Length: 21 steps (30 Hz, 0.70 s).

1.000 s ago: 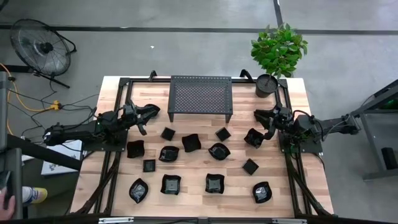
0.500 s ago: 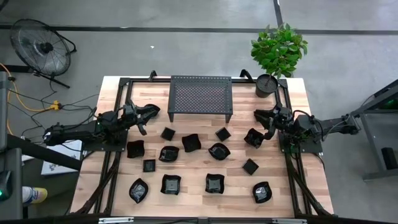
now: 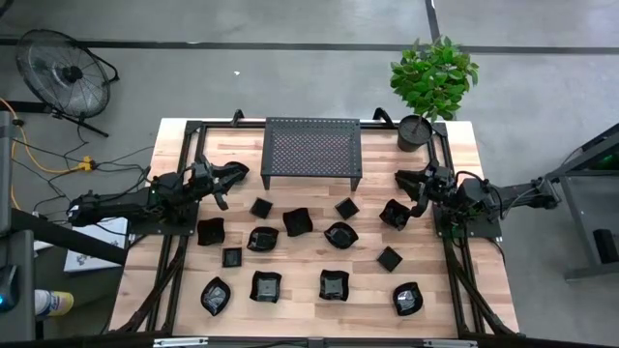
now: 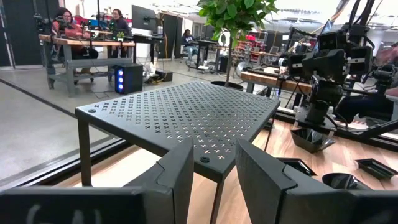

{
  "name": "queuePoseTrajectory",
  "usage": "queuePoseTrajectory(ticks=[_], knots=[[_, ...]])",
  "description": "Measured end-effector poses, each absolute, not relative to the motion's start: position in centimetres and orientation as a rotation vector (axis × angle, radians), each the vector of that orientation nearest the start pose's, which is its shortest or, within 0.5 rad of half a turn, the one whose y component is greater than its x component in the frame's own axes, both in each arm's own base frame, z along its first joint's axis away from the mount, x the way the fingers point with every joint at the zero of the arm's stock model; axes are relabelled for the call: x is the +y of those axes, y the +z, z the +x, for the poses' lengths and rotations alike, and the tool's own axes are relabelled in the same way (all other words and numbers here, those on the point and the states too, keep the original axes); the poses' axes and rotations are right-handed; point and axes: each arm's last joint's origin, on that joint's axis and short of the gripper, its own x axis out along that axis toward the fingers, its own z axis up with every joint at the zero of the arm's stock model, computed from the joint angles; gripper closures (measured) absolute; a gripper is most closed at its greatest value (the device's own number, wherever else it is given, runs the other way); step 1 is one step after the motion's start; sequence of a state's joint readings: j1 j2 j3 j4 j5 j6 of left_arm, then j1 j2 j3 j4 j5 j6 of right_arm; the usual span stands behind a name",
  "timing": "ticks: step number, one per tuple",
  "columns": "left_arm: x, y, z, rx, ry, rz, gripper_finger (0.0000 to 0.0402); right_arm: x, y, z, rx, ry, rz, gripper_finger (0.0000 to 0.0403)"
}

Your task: Pick & Place Mini shaped plates

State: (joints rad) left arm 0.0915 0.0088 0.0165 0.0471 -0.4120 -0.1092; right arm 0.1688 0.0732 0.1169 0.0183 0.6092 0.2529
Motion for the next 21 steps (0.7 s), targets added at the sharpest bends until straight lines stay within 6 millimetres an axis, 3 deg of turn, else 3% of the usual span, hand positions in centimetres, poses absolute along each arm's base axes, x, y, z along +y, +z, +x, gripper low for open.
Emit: queuePoseTrajectory(ticks=[21], knots=[[2.02, 17.28, 9.32, -0.082, 0.5, -0.116, 0.0284, -0.11, 19.88, 9.18, -0.124, -0.424, 0.338, 0.0286]])
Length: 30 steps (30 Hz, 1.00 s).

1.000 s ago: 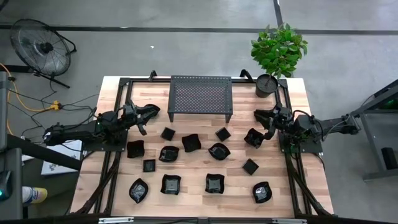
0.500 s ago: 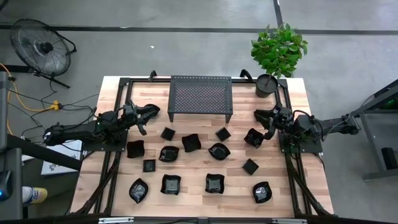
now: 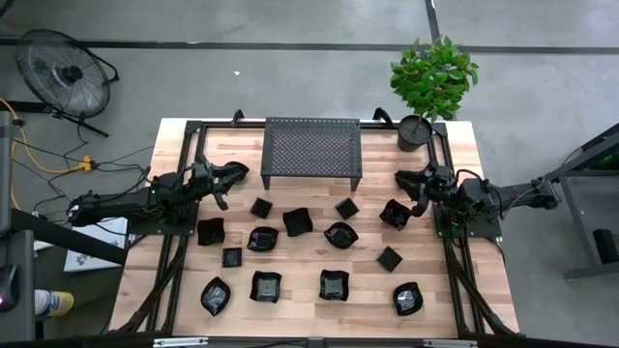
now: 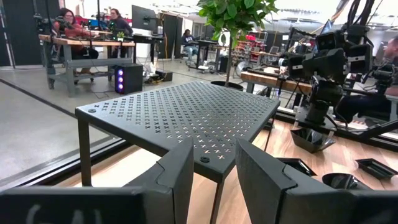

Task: Pick & Place Mini shaped plates
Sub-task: Put the square plate on the shelf

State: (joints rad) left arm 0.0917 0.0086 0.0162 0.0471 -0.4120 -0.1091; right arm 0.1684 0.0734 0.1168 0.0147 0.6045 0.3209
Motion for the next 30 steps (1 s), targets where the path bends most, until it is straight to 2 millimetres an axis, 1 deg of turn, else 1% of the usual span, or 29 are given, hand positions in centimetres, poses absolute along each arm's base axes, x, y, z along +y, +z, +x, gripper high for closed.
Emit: queuePoseTrajectory(ticks=[5, 8, 10, 13, 21, 26, 30], knots=[[2.0, 17.3, 9.3, -0.082, 0.5, -0.115, 0.0284, -0.1, 20.0, 9.1, -0.12, -0.43, 0.25, 0.0286], [2.0, 17.3, 9.3, -0.082, 0.5, -0.115, 0.0284, -0.2, 20.3, 9.1, -0.143, -0.461, 0.245, 0.0286], [2.0, 17.3, 9.3, -0.082, 0.5, -0.115, 0.0284, -0.3, 20.9, 8.9, -0.137, -0.5, 0.242, 0.0286], [2.0, 17.3, 9.3, -0.082, 0.5, -0.116, 0.0284, -0.5, 22.7, 8.5, -0.121, -0.56, 0.242, 0.0286], [2.0, 17.3, 9.3, -0.082, 0.5, -0.115, 0.0284, -1.1, 27.6, 7.7, 0.052, -0.84, 0.314, 0.0286], [2.0, 17.3, 9.3, -0.082, 0.5, -0.115, 0.0284, -1.2, 30.0, 7.6, 0.178, -0.919, 0.397, 0.0286], [2.0, 17.3, 9.3, -0.082, 0.5, -0.115, 0.0284, -1.5, 31.4, 7.8, 0.286, -0.969, 0.495, 0.0286]])
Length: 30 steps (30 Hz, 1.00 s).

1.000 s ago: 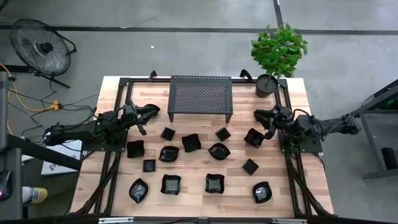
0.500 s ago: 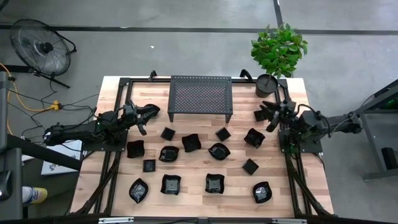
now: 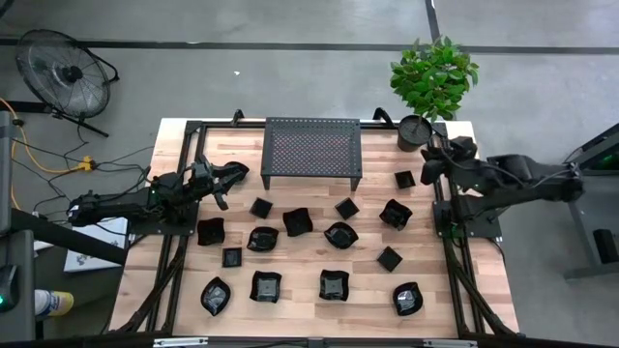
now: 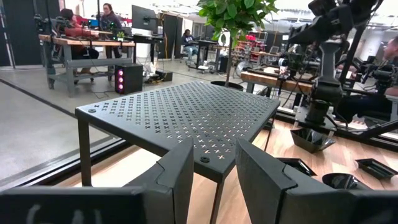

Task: Pick & Place Mini shaped plates
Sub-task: Put the square plate on the shelf

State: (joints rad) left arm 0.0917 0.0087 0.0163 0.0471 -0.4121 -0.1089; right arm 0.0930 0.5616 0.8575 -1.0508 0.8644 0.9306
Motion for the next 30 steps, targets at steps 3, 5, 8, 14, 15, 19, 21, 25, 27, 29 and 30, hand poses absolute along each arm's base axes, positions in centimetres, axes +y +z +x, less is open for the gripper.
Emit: queuePoseTrajectory(ticks=[3, 5, 8, 14, 15, 19, 21, 25, 27, 29, 30], knots=[[2.0, 17.3, 9.3, -0.082, 0.5, -0.115, 0.0284, -1.9, 32.0, 8.2, 0.369, -1.03, 0.523, 0.0286], [2.0, 17.3, 9.3, -0.082, 0.5, -0.116, 0.0284, -2.2, 32.1, 8.5, 0.422, -1.086, 0.549, 0.0286], [2.0, 17.3, 9.3, -0.082, 0.5, -0.115, 0.0284, -2.8, 32.1, 9.1, 0.529, -1.168, 0.571, 0.0286], [2.0, 17.3, 9.3, -0.082, 0.5, -0.115, 0.0284, -3.9, 29.4, 10.5, 0.829, -1.202, 0.713, 0.0286], [2.0, 17.3, 9.3, -0.082, 0.5, -0.115, 0.0284, -4.1, 28.8, 10.9, 0.863, -1.201, 0.711, 0.0286], [2.0, 17.3, 9.3, -0.082, 0.5, -0.115, 0.0284, -4.8, 26.2, 11.6, 1.006, -1.24, 0.723, 0.0286], [2.0, 17.3, 9.3, -0.082, 0.5, -0.115, 0.0284, -5.1, 25.1, 11.9, 1.035, -1.248, 0.75, 0.0286], [2.0, 17.3, 9.3, -0.082, 0.5, -0.115, 0.0284, -5.5, 22.6, 12.5, 1.095, -1.2, 0.809, 0.0286], [2.0, 17.3, 9.3, -0.082, 0.5, -0.116, 0.0284, -5.8, 21.5, 12.6, 1.093, -1.199, 0.817, 0.0286], [2.0, 17.3, 9.3, -0.082, 0.5, -0.116, 0.0284, -6.1, 20.4, 12.6, 1.091, -1.206, 0.832, 0.0286], [2.0, 17.3, 9.3, -0.082, 0.5, -0.115, 0.0284, -6.3, 20.0, 12.6, 1.094, -1.209, 0.835, 0.0286]])
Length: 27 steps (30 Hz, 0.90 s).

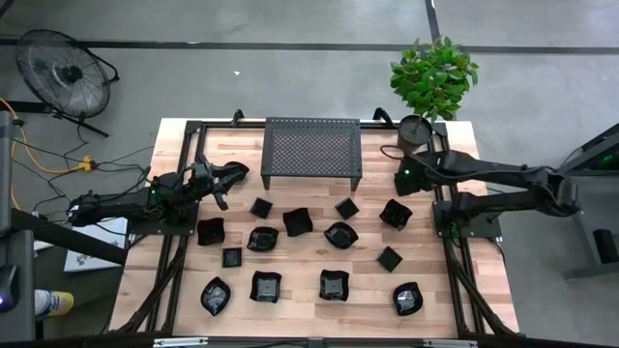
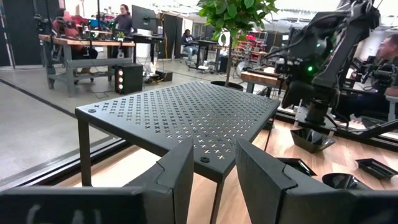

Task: Pick & Place Mini shaped plates
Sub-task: Put the square plate on the shelf

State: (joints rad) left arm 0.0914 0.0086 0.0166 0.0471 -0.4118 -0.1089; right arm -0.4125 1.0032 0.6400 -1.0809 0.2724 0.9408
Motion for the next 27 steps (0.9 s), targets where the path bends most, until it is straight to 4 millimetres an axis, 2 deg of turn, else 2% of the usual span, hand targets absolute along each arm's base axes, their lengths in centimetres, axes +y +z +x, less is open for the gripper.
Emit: queuePoseTrajectory(ticks=[5, 17, 27], knots=[[2.0, 17.3, 9.3, -0.082, 0.5, -0.116, 0.0284, -7.6, 18.6, 11.9, 1.09, -1.23, 0.863, 0.0286], [2.0, 17.3, 9.3, -0.082, 0.5, -0.115, 0.0284, -11.8, 17.9, 11.2, 1.113, -1.156, 0.925, 0.0286], [2.0, 17.3, 9.3, -0.082, 0.5, -0.115, 0.0284, -13.8, 16.5, 11.1, 1.16, -1.102, 0.966, 0.0286]])
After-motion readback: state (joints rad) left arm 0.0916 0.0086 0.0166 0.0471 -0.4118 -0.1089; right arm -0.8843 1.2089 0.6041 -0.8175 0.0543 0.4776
